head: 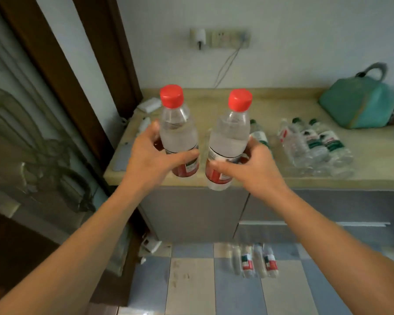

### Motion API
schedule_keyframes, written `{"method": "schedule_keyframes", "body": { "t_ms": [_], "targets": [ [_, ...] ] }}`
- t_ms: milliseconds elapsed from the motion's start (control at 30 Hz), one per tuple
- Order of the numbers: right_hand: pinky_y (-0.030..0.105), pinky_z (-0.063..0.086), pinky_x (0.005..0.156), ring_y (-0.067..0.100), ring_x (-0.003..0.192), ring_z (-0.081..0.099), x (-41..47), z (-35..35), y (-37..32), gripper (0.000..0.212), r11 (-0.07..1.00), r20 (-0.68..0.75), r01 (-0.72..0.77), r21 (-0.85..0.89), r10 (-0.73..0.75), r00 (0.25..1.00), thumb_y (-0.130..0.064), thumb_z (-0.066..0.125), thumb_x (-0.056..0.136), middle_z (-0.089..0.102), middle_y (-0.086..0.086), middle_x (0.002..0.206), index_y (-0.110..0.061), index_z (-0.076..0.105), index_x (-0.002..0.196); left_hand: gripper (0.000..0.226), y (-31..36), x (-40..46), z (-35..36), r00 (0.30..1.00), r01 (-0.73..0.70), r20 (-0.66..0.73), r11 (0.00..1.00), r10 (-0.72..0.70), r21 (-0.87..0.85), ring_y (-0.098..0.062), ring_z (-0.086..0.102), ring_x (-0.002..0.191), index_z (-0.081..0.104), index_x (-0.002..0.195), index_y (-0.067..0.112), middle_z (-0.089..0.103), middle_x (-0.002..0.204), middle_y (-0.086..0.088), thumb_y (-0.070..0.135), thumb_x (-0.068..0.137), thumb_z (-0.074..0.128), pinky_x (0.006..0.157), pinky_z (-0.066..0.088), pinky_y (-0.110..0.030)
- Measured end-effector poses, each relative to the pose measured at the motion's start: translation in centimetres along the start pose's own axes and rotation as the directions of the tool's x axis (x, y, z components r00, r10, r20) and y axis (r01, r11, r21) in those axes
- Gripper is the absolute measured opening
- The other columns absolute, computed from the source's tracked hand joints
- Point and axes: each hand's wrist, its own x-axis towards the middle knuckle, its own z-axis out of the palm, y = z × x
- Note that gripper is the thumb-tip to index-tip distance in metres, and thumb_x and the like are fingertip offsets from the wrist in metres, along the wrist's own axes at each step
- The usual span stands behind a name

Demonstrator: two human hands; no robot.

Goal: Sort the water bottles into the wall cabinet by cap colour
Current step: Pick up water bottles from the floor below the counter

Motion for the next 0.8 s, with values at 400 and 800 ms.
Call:
{"method": "schedule_keyframes", "body": {
  "t_ms": [400, 800],
  "targets": [
    [0.03, 0.058, 0.084, 0.012, 0.098, 0.074, 6.5, -8.8, -25.6, 0.048, 0.918, 0.008, 0.39, 0.074, -0.391, 0.92, -0.021, 0.09, 0.071, 0.078, -0.003, 0.103, -0.014, 0.07, 0.115, 0.049, 25.1, 6.5, -2.8, 0.921, -0.295, -0.292, 0.952, 0.259, -0.085, -0.009, 0.073, 0.096, 0.067, 0.116, 0.022, 0.076, 0.104, 0.007, 0.021, 0.072, 0.088, 0.074, 0.059, -0.023],
    [0.038, 0.059, 0.086, 0.016, 0.093, 0.075, 15.4, -12.9, -40.7, 0.044, 0.837, -0.112, 0.537, 0.106, -0.526, 0.843, -0.025, 0.092, 0.068, 0.079, -0.001, 0.098, -0.014, 0.075, 0.107, 0.048, 38.4, 17.5, -6.2, 0.85, -0.409, -0.376, 0.912, 0.37, -0.027, -0.005, 0.073, 0.088, 0.068, 0.106, 0.037, 0.076, 0.097, 0.017, 0.038, 0.065, 0.093, 0.078, 0.058, -0.029]
  ]
}}
